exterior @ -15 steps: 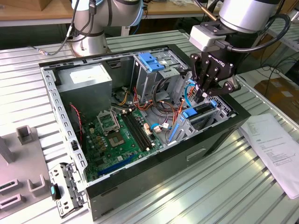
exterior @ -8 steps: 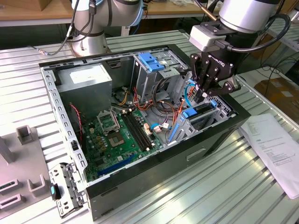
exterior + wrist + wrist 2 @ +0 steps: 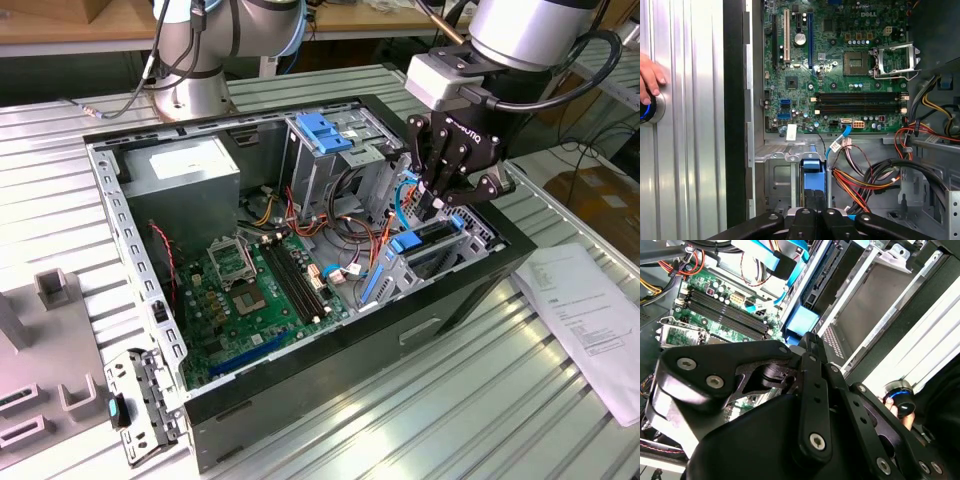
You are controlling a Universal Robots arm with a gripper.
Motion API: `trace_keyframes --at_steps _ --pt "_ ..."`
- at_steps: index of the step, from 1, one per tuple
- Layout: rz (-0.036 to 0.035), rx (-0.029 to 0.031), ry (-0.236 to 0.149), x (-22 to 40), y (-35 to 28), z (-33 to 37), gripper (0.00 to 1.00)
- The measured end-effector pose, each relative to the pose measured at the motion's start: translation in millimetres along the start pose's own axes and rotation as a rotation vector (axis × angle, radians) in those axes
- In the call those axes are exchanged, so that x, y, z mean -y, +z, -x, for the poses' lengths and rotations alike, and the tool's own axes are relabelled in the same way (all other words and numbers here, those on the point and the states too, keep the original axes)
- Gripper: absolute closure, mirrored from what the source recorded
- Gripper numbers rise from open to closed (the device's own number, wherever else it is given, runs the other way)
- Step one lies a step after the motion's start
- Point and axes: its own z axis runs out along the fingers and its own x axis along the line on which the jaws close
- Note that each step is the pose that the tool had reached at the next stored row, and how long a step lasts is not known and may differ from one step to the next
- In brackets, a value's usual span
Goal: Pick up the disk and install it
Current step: 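Insert the first disk wire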
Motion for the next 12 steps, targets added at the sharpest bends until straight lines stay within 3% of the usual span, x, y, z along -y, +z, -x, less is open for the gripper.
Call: trace_keyframes --at_steps 5,7,12 --pt "-0.0024 -0.0003 -0.045 3.1 0.0 0.0 0.89" --pt "-0.0038 -0.0006 -0.070 8.1 -0.1 0.1 0.89" --pt "-0.0038 -0.0005 -0.071 22.7 -0.2 0.6 0.89"
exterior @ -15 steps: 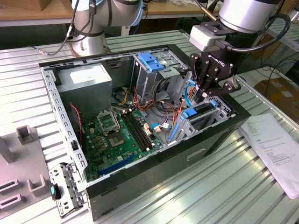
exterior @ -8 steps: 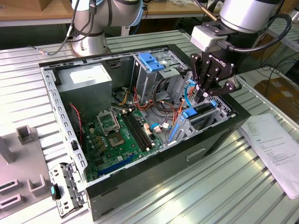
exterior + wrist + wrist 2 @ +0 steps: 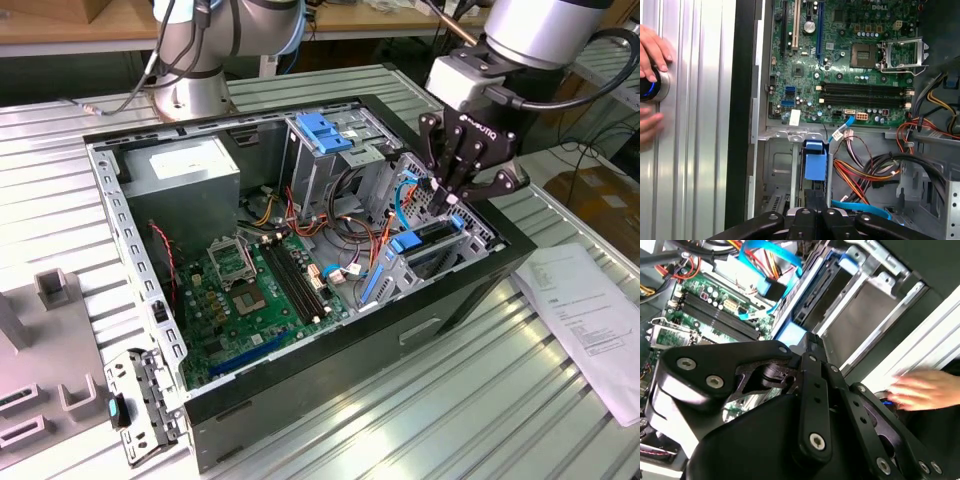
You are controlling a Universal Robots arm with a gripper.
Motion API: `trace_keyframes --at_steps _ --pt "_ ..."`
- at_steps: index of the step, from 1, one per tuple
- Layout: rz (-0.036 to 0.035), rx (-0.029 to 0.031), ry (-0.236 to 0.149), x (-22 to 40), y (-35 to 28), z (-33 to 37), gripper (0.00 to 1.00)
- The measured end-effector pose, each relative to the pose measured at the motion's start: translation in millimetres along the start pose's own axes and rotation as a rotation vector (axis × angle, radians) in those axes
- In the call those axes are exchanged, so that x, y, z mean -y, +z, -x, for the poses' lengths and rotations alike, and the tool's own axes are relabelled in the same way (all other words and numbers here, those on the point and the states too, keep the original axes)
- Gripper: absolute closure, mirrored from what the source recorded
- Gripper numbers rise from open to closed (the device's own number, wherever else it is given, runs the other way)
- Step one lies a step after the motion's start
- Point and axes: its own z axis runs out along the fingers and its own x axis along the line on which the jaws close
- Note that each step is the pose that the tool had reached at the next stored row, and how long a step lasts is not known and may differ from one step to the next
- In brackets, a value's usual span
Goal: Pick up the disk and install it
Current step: 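Insert the first disk wire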
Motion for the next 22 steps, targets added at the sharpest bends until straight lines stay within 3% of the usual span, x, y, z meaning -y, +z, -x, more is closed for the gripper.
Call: trace_keyframes --at_steps 7,12,22 --pt "0.0000 -0.0001 0.000 19.0 -0.1 -0.5 0.89" --pt "0.0001 -0.0006 0.000 41.8 -0.2 -0.4 0.89" --pt "0.0001 -0.0017 -0.001 65.2 -0.7 6.4 0.89"
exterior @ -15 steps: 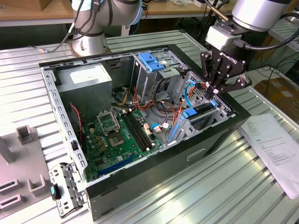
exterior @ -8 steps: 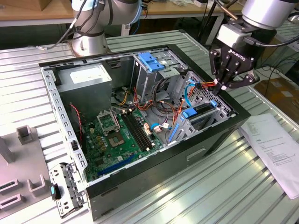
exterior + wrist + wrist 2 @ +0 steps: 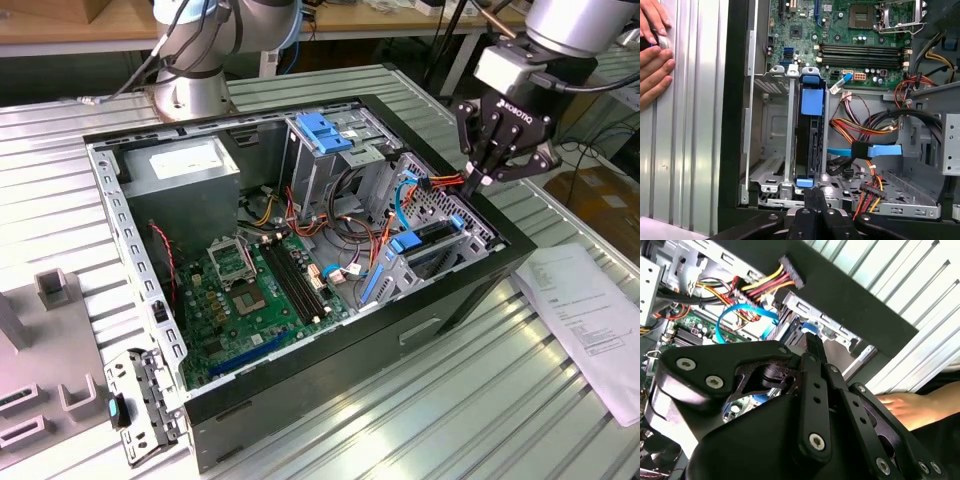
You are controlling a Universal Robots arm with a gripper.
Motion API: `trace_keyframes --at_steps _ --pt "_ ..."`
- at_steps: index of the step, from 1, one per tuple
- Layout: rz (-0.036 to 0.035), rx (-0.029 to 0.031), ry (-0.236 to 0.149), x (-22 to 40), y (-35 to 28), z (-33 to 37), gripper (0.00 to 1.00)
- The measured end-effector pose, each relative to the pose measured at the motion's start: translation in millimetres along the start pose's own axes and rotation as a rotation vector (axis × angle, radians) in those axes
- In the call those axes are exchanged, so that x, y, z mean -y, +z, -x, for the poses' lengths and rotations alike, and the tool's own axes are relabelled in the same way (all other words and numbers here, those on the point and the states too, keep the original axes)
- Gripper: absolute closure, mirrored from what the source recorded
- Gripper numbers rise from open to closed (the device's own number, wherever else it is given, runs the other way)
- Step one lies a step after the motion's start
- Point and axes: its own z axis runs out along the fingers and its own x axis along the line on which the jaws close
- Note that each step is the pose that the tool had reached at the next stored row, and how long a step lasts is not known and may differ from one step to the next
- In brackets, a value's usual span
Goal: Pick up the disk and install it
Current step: 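Insert the first disk wire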
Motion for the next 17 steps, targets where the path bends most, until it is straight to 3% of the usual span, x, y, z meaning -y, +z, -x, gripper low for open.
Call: trace_keyframes --at_steps 11,17 --pt "-0.0013 -0.0002 -0.026 16.2 -0.8 12.7 0.89" --pt "-0.0100 -0.0012 -0.186 16.7 -0.2 13.0 0.89"
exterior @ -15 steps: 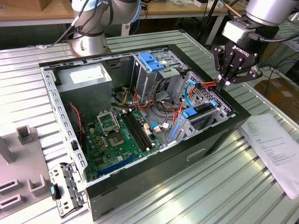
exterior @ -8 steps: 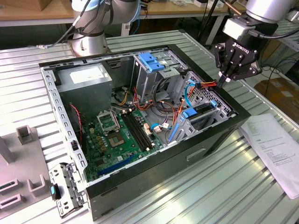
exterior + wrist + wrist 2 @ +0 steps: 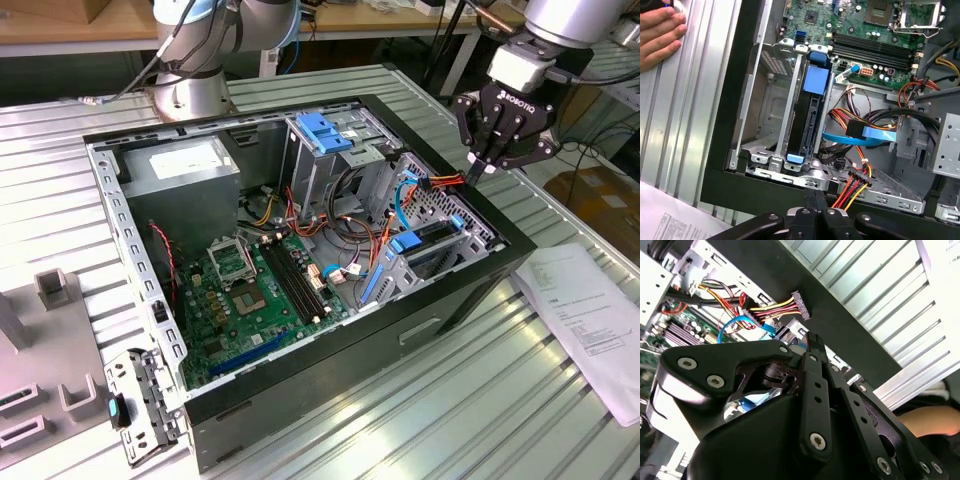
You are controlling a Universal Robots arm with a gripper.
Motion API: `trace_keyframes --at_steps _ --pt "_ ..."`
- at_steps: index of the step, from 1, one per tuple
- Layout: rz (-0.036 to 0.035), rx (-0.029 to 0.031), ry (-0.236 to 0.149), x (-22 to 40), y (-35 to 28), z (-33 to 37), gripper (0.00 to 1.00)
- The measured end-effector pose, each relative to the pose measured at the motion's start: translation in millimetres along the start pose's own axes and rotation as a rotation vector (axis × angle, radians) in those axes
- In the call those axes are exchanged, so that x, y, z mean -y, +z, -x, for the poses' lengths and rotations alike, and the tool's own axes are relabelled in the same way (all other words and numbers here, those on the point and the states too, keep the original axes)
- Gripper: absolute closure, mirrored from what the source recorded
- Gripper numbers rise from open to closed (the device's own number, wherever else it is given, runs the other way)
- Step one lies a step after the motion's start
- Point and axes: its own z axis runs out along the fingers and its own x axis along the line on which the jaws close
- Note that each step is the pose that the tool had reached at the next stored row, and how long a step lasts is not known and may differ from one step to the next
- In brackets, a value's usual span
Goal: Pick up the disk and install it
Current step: 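Insert the first disk wire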
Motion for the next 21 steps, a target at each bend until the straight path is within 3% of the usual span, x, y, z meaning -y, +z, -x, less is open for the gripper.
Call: trace_keyframes --at_steps 9,11,14,15,16,21 --pt "-0.0017 -0.0019 -0.037 9.9 -0.7 13.2 0.89" --pt "-0.0033 -0.0022 -0.067 10.1 -0.6 13.1 0.89" --pt "-0.0056 -0.0023 -0.108 11.3 -0.2 13.1 0.71" --pt "-0.0060 -0.0024 -0.115 11.6 -0.1 13.1 0.71" --pt "-0.0068 -0.0026 -0.131 11.8 0.0 13.0 0.64" --pt "-0.0134 -0.0033 -0.250 12.0 2.0 13.1 0.64"
